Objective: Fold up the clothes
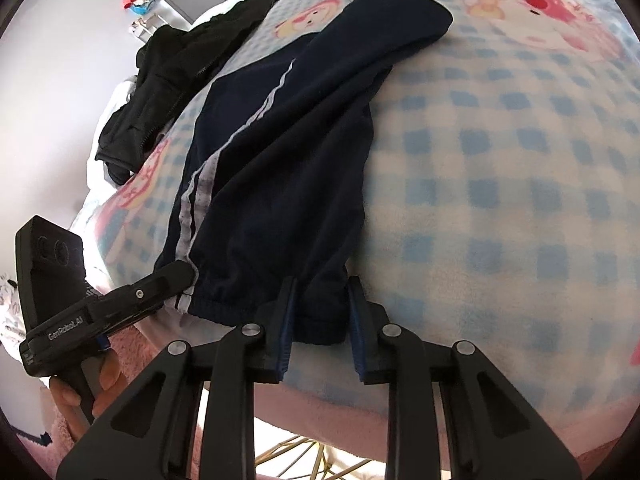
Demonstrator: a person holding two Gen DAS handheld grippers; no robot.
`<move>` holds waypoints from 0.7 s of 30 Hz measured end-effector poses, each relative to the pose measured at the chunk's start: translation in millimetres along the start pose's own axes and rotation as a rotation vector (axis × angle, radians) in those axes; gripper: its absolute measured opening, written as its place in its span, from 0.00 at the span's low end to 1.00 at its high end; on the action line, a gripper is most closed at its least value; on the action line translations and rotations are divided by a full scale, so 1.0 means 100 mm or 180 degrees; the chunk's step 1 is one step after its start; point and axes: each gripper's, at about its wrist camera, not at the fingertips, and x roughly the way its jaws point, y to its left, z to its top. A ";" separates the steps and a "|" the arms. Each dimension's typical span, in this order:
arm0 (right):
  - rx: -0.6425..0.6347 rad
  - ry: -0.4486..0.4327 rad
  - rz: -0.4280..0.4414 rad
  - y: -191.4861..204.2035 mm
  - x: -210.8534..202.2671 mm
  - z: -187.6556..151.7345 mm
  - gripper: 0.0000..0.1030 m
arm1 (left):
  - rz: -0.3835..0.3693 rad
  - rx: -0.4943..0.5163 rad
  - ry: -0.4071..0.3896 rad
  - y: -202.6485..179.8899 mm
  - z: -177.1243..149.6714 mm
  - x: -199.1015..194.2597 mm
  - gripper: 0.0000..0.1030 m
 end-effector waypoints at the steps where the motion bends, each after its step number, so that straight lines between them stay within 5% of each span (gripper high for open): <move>1: 0.0009 -0.0021 0.0025 0.00 -0.03 -0.01 0.20 | 0.0000 0.0018 -0.0010 -0.02 0.00 -0.02 0.24; 16: 0.0074 -0.0083 0.0178 0.01 -0.41 -0.38 0.15 | 0.0139 0.0238 0.0209 -0.21 -0.19 -0.12 0.21; 19: 0.0085 0.0018 0.0090 -0.06 -0.34 -0.46 0.17 | 0.0206 0.0154 0.0346 -0.13 -0.20 -0.06 0.27; 21: 0.0129 -0.0032 0.0026 -0.09 -0.38 -0.46 0.20 | 0.0137 0.0150 0.0203 -0.12 -0.19 -0.15 0.30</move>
